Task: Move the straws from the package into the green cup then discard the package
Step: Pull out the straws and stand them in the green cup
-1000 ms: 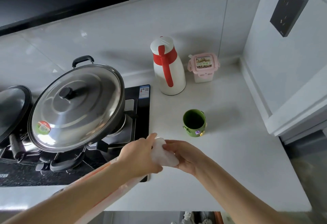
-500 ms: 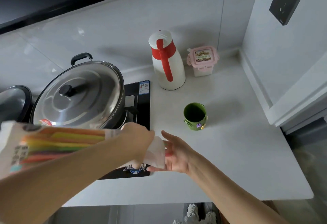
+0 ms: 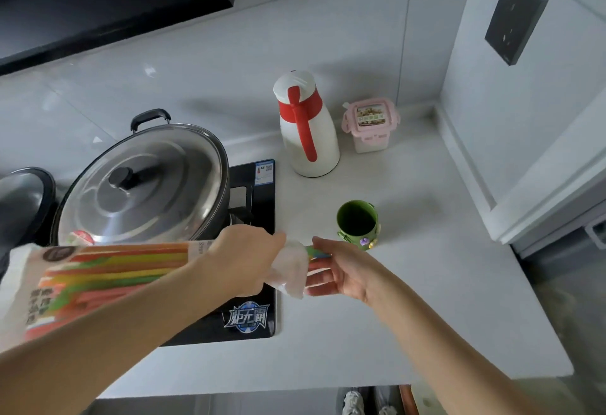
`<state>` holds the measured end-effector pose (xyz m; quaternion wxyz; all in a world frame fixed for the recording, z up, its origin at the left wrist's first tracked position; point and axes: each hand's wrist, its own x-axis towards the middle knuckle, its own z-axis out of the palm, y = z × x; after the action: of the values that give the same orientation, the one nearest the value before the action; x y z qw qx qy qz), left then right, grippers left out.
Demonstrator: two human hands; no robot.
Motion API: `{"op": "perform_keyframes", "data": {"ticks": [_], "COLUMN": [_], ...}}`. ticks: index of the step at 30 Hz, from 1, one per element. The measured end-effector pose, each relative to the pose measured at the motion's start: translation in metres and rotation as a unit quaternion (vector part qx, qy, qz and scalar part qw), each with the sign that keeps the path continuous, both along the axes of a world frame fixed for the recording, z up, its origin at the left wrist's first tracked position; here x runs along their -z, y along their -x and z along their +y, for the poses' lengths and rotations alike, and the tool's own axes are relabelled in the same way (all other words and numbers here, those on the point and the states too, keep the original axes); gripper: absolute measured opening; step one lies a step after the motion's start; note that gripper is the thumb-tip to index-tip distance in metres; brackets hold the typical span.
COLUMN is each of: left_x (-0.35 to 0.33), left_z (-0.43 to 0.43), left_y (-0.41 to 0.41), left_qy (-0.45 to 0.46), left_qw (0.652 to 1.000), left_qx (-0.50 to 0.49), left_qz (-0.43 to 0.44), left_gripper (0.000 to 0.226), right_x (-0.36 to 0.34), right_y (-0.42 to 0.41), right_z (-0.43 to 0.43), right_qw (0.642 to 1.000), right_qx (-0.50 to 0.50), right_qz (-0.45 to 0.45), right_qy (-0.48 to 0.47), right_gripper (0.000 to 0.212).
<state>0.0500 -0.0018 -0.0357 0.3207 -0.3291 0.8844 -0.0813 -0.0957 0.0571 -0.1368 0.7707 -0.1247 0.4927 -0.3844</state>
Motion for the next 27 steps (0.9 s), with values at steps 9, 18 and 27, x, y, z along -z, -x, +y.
{"op": "perform_keyframes", "data": {"ticks": [9, 18, 27], "left_x": [0.012, 0.011, 0.02], "left_z": [0.004, -0.015, -0.013], "left_y": [-0.015, -0.005, 0.008], "left_qy": [-0.04, -0.057, 0.025], "left_qw": [0.968, 0.946, 0.939], "left_qx": [-0.068, -0.066, -0.046], "left_qz": [0.239, 0.313, 0.341], "left_gripper": [0.059, 0.064, 0.062], "right_x": [-0.033, -0.053, -0.058], "right_y": [0.021, 0.078, 0.067], "right_z": [-0.004, -0.011, -0.008], "right_qw": [0.965, 0.948, 0.967], "right_qx": [0.033, 0.143, 0.17], "right_qz": [0.155, 0.203, 0.17], "right_qy": [0.208, 0.2, 0.088], "right_gripper": [0.022, 0.019, 0.061]}}
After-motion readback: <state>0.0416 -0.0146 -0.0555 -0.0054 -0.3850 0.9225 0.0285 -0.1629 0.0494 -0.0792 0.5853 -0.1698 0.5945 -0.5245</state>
